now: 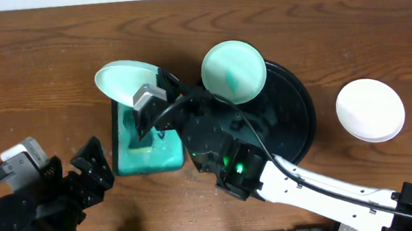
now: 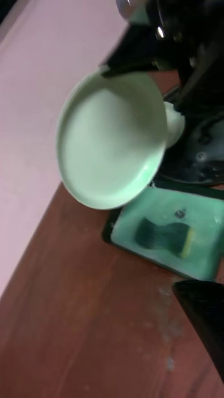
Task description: Clean dirty plates on tray and stack at the side
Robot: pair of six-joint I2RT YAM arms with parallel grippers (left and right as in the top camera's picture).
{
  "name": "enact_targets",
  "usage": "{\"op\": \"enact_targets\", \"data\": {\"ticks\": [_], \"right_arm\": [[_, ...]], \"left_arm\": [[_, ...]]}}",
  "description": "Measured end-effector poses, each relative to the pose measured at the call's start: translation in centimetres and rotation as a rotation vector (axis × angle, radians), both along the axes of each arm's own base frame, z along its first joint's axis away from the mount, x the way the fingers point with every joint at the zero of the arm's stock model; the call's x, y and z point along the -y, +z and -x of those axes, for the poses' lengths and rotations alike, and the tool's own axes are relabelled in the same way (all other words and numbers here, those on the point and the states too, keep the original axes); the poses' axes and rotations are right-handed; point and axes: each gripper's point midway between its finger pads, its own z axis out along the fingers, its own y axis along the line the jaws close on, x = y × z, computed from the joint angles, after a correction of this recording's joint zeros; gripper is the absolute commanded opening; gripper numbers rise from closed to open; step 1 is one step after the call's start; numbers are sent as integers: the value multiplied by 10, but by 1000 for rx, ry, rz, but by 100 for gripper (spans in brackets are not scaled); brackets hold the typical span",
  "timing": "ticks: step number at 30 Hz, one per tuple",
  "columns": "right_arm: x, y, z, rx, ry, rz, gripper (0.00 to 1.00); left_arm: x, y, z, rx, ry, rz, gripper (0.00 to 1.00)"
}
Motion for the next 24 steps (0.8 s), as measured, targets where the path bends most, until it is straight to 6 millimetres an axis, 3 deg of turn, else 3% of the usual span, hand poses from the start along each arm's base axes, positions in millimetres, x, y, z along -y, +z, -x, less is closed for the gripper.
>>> {"op": "enact_targets", "data": {"ticks": [6,24], "right_arm": [[4,7,0,39,-28,24,1],[7,21,-1,102,-47,43,1]], "left_arm": [[0,-12,7,-58,0,-3,84],[0,-12,7,-58,0,-3,84]]}}
